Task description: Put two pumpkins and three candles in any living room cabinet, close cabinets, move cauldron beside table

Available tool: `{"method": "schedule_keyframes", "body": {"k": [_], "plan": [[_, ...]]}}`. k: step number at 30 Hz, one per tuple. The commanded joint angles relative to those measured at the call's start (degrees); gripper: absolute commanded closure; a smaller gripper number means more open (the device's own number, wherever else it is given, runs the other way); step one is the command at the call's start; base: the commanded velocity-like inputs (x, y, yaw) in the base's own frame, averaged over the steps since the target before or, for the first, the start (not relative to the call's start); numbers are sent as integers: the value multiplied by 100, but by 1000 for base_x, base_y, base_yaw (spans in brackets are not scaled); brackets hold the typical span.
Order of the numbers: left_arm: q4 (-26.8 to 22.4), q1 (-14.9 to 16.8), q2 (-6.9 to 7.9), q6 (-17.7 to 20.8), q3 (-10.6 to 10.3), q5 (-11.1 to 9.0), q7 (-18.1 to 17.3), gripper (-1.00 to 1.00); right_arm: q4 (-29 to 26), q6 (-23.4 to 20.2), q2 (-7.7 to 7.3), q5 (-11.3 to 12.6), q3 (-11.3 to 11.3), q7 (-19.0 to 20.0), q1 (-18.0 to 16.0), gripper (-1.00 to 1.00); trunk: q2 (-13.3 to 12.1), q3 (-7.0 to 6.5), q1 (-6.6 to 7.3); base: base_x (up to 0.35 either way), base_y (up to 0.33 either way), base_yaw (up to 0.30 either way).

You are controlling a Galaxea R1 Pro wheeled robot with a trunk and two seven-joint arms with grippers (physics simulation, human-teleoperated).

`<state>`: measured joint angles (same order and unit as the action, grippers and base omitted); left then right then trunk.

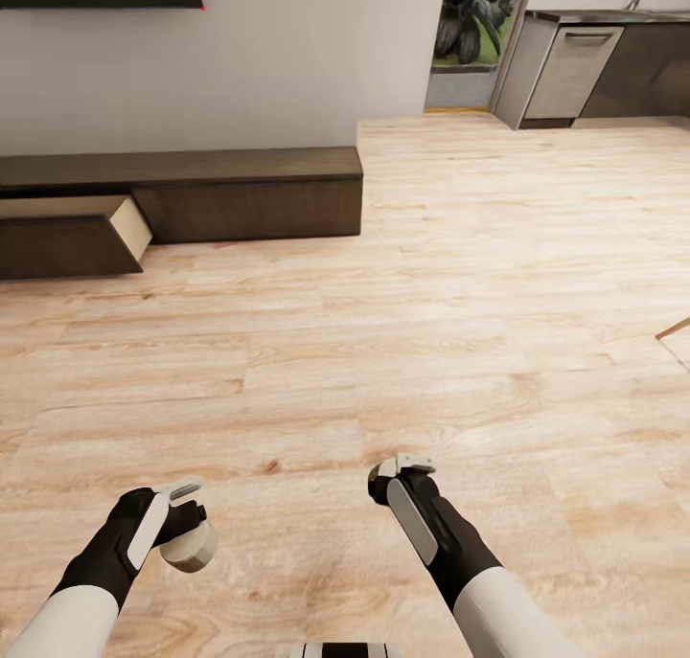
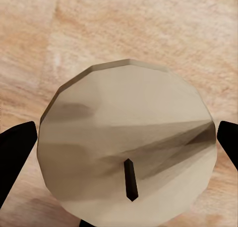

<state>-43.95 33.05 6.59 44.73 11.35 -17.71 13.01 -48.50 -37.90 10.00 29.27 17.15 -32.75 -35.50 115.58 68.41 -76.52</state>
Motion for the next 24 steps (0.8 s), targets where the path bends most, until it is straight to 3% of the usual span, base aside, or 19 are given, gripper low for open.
{"method": "schedule_keyframes", "body": {"k": [1, 7, 17, 22, 24], "plan": [[0, 0, 0, 1, 2, 4, 0, 100, 2, 6, 0, 10, -2, -26, 0, 100, 0, -10, 0, 0, 0, 91], [0, 0, 0, 3, 7, 4, 0, 100, -1, 12, 0, 31, -18, -578, 0, 100, 0, -65, 0, 0, 0, 125], [0, 0, 6, 33, 15, 4, -6, 100, 22, 30, 0, 35, -51, -650, 0, 100, 0, -149, 0, 0, 0, 170], [0, 0, 9, 36, 24, 4, -6, 100, 32, 292, 0, 30, -66, -614, -2, 100, 0, -173, 0, 0, 0, 220], [0, 0, 9, 36, 25, 4, -8, 100, 34, 363, -72, 35, -72, -607, -12, 100, 0, -180, 0, 0, 0, 238]]}}
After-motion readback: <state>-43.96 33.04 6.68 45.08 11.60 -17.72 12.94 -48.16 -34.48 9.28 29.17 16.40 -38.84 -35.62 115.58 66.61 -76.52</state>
